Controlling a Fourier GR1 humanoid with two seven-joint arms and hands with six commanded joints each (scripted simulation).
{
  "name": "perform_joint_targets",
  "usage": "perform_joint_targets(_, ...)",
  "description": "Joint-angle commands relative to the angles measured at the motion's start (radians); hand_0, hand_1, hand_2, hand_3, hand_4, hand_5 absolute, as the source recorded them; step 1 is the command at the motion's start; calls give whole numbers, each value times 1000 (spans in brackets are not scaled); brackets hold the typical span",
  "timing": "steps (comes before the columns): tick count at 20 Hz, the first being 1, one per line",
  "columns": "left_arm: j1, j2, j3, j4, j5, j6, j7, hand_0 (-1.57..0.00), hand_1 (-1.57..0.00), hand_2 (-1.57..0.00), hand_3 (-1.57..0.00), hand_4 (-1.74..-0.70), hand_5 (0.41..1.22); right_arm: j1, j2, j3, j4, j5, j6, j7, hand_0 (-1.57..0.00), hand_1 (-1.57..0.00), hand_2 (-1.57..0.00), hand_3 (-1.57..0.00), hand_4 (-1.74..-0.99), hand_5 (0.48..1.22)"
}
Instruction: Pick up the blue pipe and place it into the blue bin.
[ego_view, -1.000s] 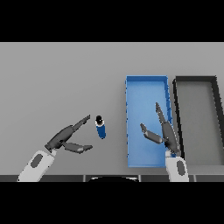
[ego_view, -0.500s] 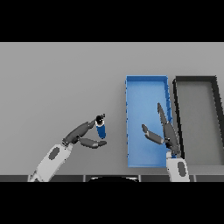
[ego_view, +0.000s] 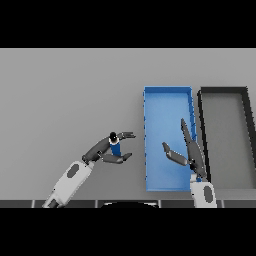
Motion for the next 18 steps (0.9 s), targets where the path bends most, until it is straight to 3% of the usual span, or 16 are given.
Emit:
perform_joint_targets(1,11,-10,7,-1,20,-3,-4,-289,-458,-539,-486,-1342,765,2,-9,-8,7,-6,5,-2,1,1,1,1,-1199,605)
perform_joint_targets(3,19,-35,-5,-9,14,10,13,-717,-856,-901,-877,-1477,929,-12,-3,-11,18,-15,7,8,1,1,1,1,-1198,604)
perform_joint_targets(4,17,-28,-8,1,2,2,-16,-888,-999,-1035,-1009,-1526,988,-10,-3,-11,23,-14,7,5,1,1,1,1,-1195,604)
perform_joint_targets(7,18,-31,-32,6,-12,8,-68,-1221,-1278,-1296,-1225,-1626,1101,0,-9,-10,4,-19,13,-12,1,1,1,1,-1195,603)
perform_joint_targets(11,21,-44,-35,-14,-22,49,-90,-1428,-1451,-1459,-1382,-1692,1172,-4,-1,-4,16,-7,6,-21,1,1,1,1,-1189,601)
perform_joint_targets(15,-2,-62,-33,-112,5,69,-79,-1512,-1522,-1525,-1446,-1721,1201,-19,-8,-12,25,-1,0,-4,1,1,1,1,-1183,606)
perform_joint_targets(18,-2,-71,-55,-173,9,63,-61,-1541,-1546,-1547,-1469,-1731,1211,8,-15,-7,2,5,3,-33,1,1,1,1,-1164,602)
